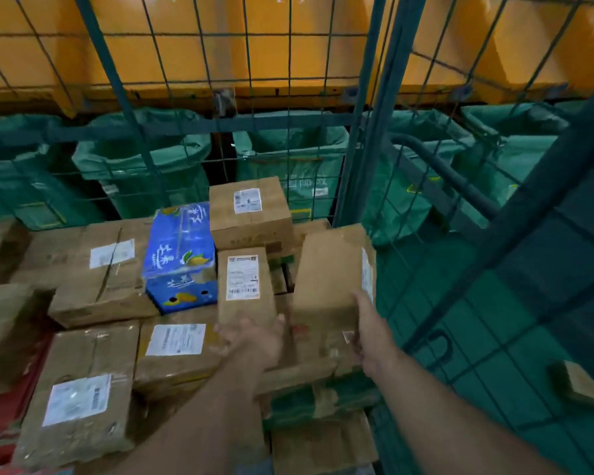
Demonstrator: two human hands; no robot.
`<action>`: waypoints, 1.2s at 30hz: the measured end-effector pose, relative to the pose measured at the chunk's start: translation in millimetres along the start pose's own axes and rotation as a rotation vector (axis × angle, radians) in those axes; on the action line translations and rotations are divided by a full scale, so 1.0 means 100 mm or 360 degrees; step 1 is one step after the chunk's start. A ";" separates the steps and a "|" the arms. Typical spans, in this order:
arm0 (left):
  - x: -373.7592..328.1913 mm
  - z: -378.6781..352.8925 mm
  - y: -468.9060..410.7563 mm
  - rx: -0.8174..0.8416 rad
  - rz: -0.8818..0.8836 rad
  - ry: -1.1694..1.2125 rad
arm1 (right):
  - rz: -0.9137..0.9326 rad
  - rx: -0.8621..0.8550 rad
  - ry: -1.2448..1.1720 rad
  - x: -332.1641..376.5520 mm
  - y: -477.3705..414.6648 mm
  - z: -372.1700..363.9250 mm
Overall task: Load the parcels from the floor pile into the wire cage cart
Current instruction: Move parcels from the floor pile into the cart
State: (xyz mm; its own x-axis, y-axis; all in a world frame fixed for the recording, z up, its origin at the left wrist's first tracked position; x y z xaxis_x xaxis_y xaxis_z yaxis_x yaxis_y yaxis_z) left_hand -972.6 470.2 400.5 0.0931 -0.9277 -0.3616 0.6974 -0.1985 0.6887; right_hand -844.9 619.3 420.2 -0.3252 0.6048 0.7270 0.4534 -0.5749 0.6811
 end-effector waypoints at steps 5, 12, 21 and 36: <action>-0.19 -0.30 -0.32 0.0039 0.0330 -0.0102 | -0.0065 0.0150 -0.0040 0.52 -0.88 0.00; -0.27 -0.42 -0.34 0.0072 0.0372 -0.0265 | -0.0123 0.0293 -0.0166 0.73 -1.56 -0.11; -0.34 -0.39 -0.33 0.0136 0.0432 -0.0315 | -0.0028 0.0383 -0.0539 0.74 -1.82 -0.58; -0.27 -0.42 -0.41 0.0056 0.0463 -0.0279 | 0.0278 0.0588 -0.0759 0.03 -1.06 -1.03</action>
State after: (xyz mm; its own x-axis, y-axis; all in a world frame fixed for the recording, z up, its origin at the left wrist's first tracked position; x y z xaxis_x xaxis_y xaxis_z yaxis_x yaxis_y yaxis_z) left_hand -974.0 516.3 355.6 0.1591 -0.9866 -0.0353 0.6342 0.0747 0.7695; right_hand -979.2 625.2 358.8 0.1468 0.7475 0.6478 0.7511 -0.5104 0.4188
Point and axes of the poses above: each hand's wrist, its own y-axis away from the middle knuckle, its own z-axis out of the back of the hand, x = y × z, the point moved 1 cm from there along -y, towards the middle knuckle, and after that the axes turned 9 degrees about x, right-handed, at the moved point
